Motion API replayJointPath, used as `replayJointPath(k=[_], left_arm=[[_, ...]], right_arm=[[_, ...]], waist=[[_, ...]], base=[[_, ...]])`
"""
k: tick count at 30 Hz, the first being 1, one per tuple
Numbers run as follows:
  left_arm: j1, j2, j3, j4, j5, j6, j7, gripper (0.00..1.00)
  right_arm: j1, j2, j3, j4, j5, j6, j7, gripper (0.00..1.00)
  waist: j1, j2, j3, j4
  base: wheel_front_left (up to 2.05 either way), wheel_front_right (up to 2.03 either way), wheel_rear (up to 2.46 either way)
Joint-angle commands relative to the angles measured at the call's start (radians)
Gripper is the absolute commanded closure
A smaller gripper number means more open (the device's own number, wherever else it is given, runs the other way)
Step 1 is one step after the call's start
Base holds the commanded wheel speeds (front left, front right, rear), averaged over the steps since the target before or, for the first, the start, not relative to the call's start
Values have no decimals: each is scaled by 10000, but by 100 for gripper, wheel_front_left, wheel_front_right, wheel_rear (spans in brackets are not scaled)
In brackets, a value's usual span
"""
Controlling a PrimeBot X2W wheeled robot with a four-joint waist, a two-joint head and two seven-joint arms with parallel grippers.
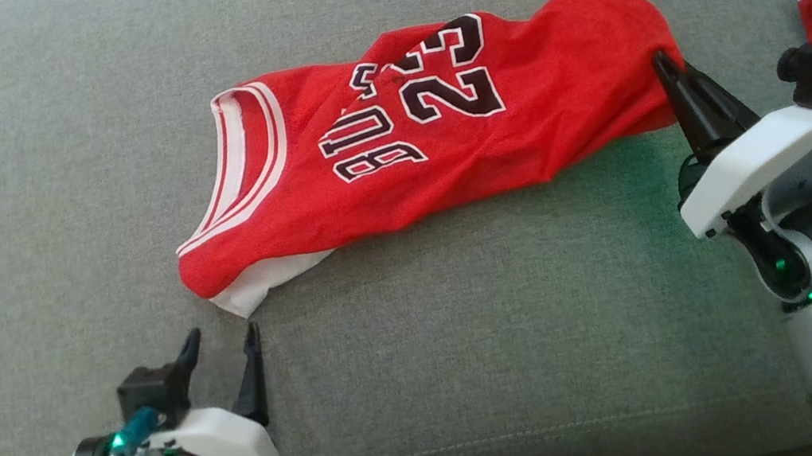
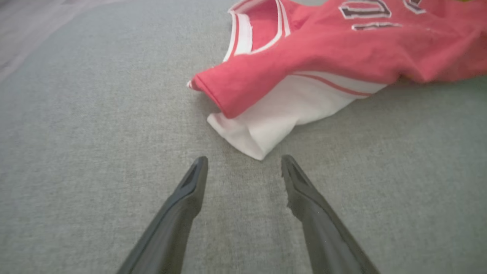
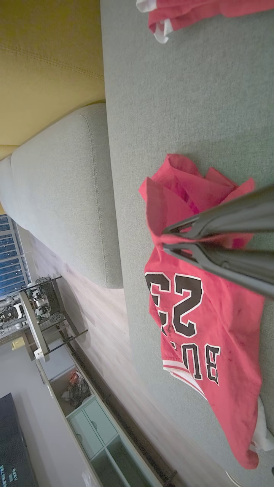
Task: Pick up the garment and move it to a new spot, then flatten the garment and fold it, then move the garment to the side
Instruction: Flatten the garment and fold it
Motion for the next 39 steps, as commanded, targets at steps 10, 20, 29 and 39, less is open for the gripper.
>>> replayJointPath(k=[10,20,29,39], left_arm=[[-1406,631,-374,1164,899,-128,23,0],[-1787,593,-789,2006,1174,-168,-145,0],[-1961,655,-1023,2203,1112,-474,-222,100],[-1417,784,-950,990,651,-652,-352,100]], right_arm=[[-238,130,246,-371,-132,-4,112,100],[-278,68,248,-254,-146,-4,152,100],[-145,64,180,-210,-134,-4,122,100],[-37,-95,1,-112,-304,-4,-34,100]], waist=[[0,0,41,-339],[0,0,-157,-520],[0,0,-313,-453],[0,0,-788,-206]], base=[[0,0,0],[0,0,0],[0,0,0],[0,0,0]])
